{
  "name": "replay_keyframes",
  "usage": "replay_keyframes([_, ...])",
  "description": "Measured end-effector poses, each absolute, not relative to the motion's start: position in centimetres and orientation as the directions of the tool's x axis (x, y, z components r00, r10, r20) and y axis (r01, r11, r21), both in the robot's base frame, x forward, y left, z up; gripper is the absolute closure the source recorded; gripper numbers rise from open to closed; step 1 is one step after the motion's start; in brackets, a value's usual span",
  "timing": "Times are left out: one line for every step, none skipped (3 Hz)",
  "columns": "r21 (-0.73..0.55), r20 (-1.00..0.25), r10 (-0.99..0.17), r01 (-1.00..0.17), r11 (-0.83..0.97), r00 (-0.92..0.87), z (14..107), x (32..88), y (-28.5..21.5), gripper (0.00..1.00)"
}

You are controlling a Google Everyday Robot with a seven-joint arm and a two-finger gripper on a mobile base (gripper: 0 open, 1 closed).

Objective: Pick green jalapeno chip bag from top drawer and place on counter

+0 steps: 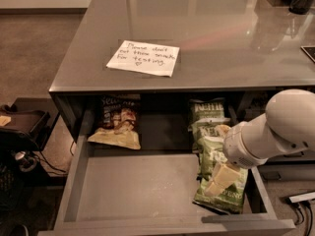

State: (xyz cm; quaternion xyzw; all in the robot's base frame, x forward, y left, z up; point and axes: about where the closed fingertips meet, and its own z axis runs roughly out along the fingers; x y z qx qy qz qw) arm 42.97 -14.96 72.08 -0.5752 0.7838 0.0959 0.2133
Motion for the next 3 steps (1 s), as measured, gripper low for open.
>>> replay_keyframes([-0.183,-0.409,-0.896,-0.946,0.266,-0.173,71.3,43.5,-16.0,0.0])
replay_keyframes([-0.279,-0.367,-0.927,-0.943,0.184,-0.072,69.7,44.6,-17.1,0.0])
replay_keyframes([-0.328,-0.334,-0.942,-0.936,0.127,-0.011,68.0,45.5,-18.1,0.0])
